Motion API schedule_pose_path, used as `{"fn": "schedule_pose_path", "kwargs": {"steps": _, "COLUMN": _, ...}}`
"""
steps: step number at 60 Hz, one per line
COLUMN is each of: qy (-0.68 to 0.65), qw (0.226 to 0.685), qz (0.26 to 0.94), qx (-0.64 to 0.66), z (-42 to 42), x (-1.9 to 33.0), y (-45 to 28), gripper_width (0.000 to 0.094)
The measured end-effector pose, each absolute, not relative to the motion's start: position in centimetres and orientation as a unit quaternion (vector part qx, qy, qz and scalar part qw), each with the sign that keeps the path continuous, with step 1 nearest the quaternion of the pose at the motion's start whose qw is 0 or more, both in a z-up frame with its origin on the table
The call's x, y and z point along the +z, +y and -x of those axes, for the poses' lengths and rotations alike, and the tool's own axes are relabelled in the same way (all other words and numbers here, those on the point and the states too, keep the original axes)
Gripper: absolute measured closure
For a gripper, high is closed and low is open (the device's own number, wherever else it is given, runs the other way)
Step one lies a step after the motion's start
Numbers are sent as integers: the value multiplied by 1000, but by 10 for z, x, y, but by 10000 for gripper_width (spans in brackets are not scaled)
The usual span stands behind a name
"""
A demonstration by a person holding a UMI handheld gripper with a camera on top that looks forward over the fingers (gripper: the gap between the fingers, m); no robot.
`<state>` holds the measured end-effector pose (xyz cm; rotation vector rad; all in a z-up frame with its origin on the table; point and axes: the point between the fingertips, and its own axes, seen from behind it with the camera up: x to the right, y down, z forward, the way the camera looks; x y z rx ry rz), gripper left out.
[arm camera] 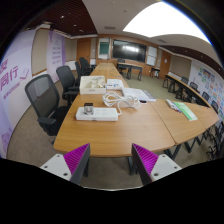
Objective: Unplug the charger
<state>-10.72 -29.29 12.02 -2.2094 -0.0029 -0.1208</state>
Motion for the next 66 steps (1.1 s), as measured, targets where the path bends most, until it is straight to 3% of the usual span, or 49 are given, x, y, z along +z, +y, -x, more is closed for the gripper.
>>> {"fn": "schedule_pose_path", "kwargs": {"steps": 12, "qy": -6, "qw": 465, "qz": 885, "qx": -3, "z": 184, "x": 87, "y": -198, "gripper_width": 79}}
{"fn": "schedule_pose_path", "kwargs": {"steps": 30, "qy": 1, "qw": 477, "qz": 879, "qx": -7, "z": 215, "x": 51, "y": -50, "gripper_width": 105}}
{"fn": "schedule_pose_path", "kwargs": {"steps": 38, "qy": 5, "qw": 459, "qz": 888, "qx": -14, "z": 213, "x": 27, "y": -17, "gripper_width": 313}}
{"fn": "schedule_pose_path", "kwargs": {"steps": 44, "qy": 6, "qw": 459, "qz": 888, "qx": -21, "z": 206, "x": 21, "y": -4, "gripper_width": 548}}
{"fn": "schedule_pose_path", "kwargs": {"steps": 63, "qy": 12, "qw": 440, "qz": 898, "qx": -8, "z": 207, "x": 21, "y": -6, "gripper_width": 698}}
{"fn": "schedule_pose_path", "kwargs": {"steps": 66, "qy": 2, "qw": 510, "qz": 860, "qx": -18, "z": 206, "x": 75, "y": 8, "gripper_width": 703}}
